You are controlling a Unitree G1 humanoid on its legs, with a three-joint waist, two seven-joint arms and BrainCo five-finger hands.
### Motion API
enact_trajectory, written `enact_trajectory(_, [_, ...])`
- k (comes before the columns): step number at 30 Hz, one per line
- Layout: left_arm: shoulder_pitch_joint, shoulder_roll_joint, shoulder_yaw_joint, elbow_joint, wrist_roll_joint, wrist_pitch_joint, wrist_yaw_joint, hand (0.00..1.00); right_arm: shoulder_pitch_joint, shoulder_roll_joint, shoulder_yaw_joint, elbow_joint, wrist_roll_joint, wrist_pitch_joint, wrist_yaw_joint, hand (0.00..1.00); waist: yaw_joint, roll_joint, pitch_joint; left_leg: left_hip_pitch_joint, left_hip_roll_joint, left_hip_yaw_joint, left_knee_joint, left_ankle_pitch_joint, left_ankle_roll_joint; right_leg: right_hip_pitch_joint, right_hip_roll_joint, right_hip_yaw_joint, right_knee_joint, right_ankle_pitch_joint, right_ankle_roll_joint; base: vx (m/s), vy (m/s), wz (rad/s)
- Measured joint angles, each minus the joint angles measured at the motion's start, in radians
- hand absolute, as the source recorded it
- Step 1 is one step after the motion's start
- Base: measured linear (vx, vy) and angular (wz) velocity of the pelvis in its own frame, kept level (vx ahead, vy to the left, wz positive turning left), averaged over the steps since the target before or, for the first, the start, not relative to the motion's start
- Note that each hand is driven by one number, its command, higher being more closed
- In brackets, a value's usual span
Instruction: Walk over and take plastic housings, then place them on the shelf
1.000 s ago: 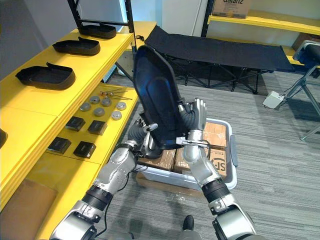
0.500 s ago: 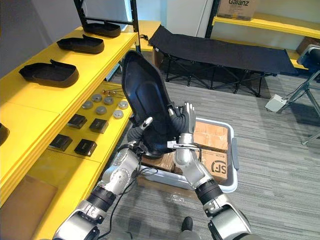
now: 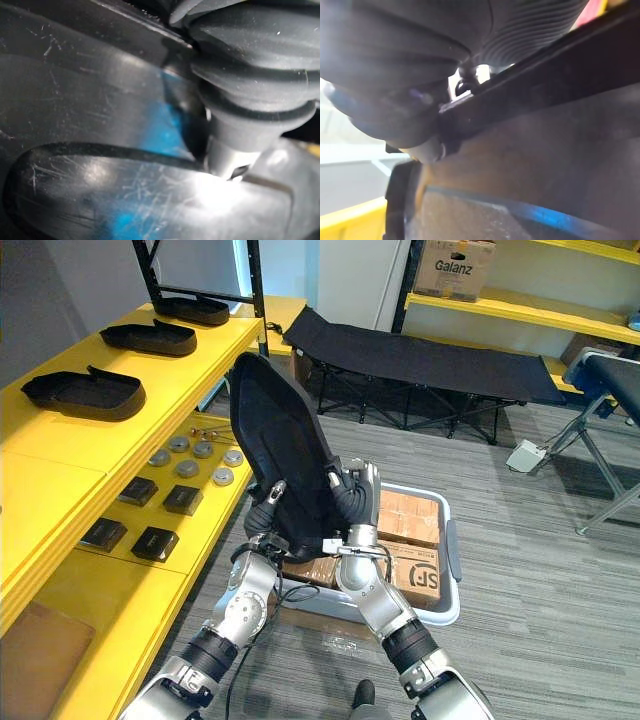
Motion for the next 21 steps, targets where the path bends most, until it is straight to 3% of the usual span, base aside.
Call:
enact_trajectory(3, [0.001,-0.011,-0.005,-0.004,0.006,-0.018,0.003,1.00,0.027,0.000,0.001,-0.023,0.027,-0.018,0.002,0.00,0.000,0.000,0.000,0.000,0.002,0.002,-0.001,-0.001,-0.001,-0.002,0.002,0.000,0.000,-0.002,0.000,0.00,0.000,0.00])
enact_trajectory(7, [0.030,-0.025,0.024,-0.072,0.124,-0.023,0.090,1.00,0.067,0.002,0.036,-0.039,0.136,-0.061,0.010,0.00,0.001,0.000,0.000,0.015,0.003,0.007,-0.013,-0.001,-0.001,0.005,0.005,0.001,0.000,0.000,0.007,0.00,0.000,-0.02])
enact_trajectory(13, [0.074,-0.044,0.200,-0.297,0.505,-0.040,0.268,1.00,0.216,0.042,0.075,-0.198,0.252,-0.095,0.054,0.00,0.002,0.009,0.002,0.032,0.021,0.031,-0.013,-0.010,-0.014,0.006,0.030,0.013,0.000,-0.012,-0.010,0.00,-0.009,-0.12])
enact_trajectory(15, [0.080,-0.047,0.228,-0.296,0.754,0.001,0.338,1.00,0.222,0.049,0.047,-0.300,0.241,-0.141,0.024,0.00,0.004,0.022,-0.006,0.033,0.024,0.033,-0.014,-0.011,-0.015,0.004,0.033,0.014,0.000,-0.013,-0.011,0.00,-0.002,-0.03])
enact_trajectory(17, [0.097,-0.048,0.235,-0.296,0.858,0.036,0.370,1.00,0.219,0.051,-0.009,-0.351,0.240,-0.164,0.002,0.00,0.005,0.034,-0.014,0.036,0.025,0.036,-0.016,-0.011,-0.015,0.004,0.036,0.017,0.000,-0.013,-0.012,-0.01,0.003,-0.05])
enact_trajectory(21, [0.142,-0.044,0.277,-0.254,1.042,0.107,0.409,1.00,0.226,0.038,-0.113,-0.386,0.243,-0.167,-0.021,0.00,0.000,0.056,-0.028,0.054,0.026,0.057,-0.030,-0.011,-0.015,0.003,0.041,0.037,0.000,-0.012,-0.010,0.00,0.012,-0.16])
